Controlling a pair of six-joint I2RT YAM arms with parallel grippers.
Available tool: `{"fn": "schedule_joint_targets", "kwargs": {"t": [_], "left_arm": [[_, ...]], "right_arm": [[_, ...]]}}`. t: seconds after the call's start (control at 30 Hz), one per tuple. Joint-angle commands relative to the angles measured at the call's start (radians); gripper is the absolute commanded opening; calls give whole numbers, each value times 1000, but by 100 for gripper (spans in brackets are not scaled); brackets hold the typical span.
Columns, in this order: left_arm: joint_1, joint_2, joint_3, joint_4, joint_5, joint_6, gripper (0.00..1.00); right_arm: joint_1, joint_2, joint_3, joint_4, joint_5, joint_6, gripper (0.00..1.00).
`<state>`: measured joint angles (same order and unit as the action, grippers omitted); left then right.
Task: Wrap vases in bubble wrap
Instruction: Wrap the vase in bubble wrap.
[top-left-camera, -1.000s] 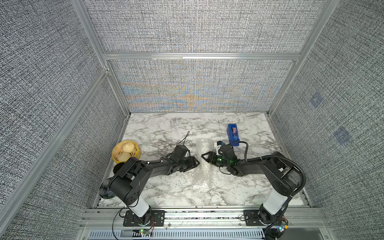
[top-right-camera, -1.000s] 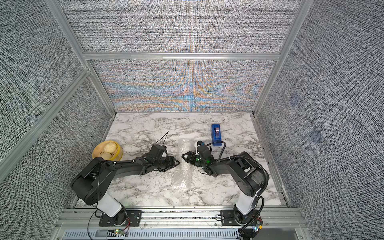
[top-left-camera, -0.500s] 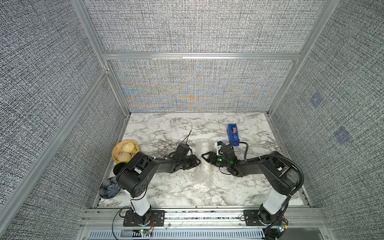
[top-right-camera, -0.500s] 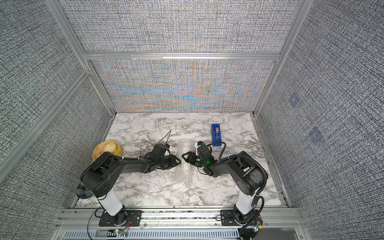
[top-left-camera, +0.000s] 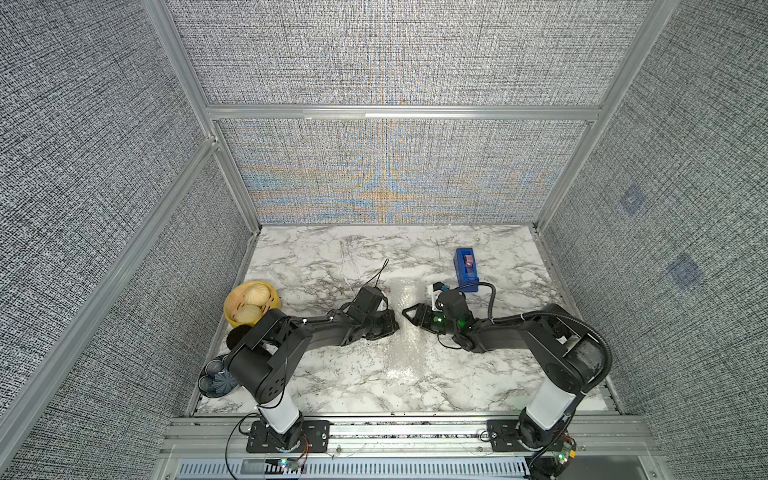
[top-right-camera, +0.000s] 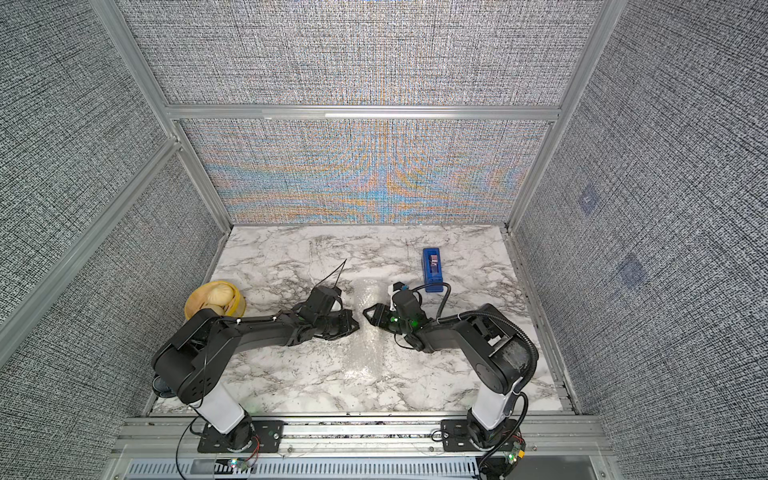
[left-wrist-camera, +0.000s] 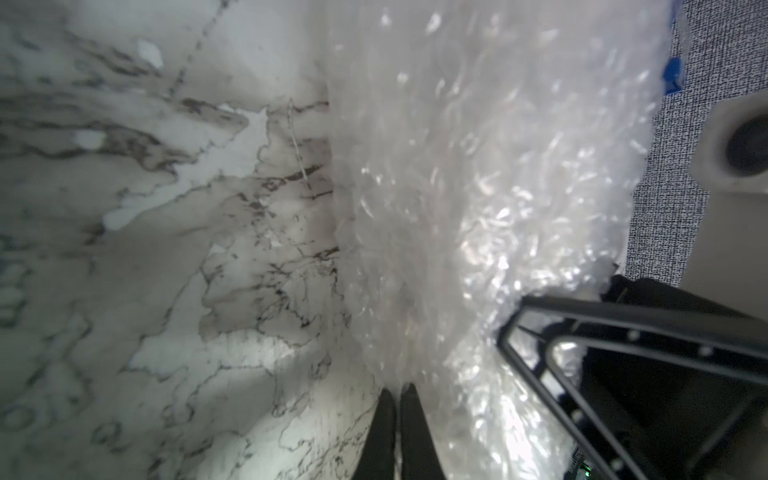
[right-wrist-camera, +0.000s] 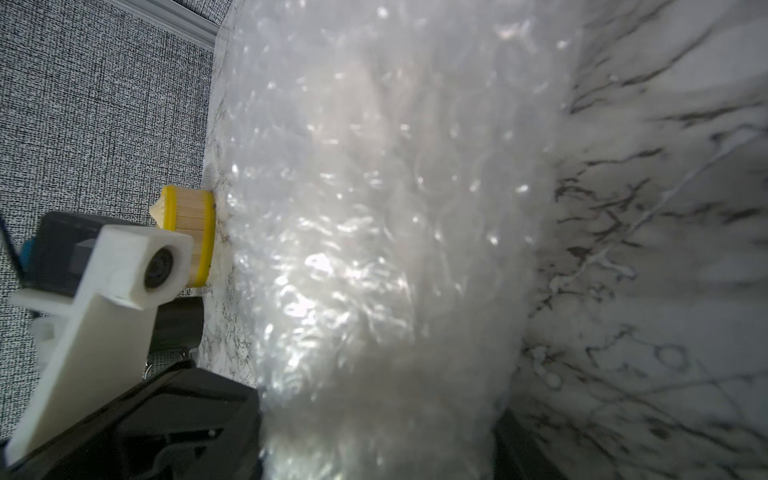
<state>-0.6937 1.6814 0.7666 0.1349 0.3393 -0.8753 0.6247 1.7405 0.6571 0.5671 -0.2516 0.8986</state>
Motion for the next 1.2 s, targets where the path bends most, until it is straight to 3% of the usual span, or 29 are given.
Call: {"fn": "schedule_joint_targets", "kwargs": {"t": [0.0,0.27,0.5,0.77,1.17], "left_arm": [[-3,-22,13,-48,-50,37,0],[-29,-119,42,-192,-182,84,0],[-61,-146,93,-299,-257,116,0],[-63,-138,79,-286,-260,112,0],[-62,-187,89,-345,-295,139,0]], "right_arm": [[4,-2,3,-103,40,-43,34],[-19,-15,4,-134,23,-44,44],[-29,-30,11,-180,15,-55,62],[-49,-60,5,-201,-7,-88,78],[-88,-131,-21,-237,-26,-119,83]]}}
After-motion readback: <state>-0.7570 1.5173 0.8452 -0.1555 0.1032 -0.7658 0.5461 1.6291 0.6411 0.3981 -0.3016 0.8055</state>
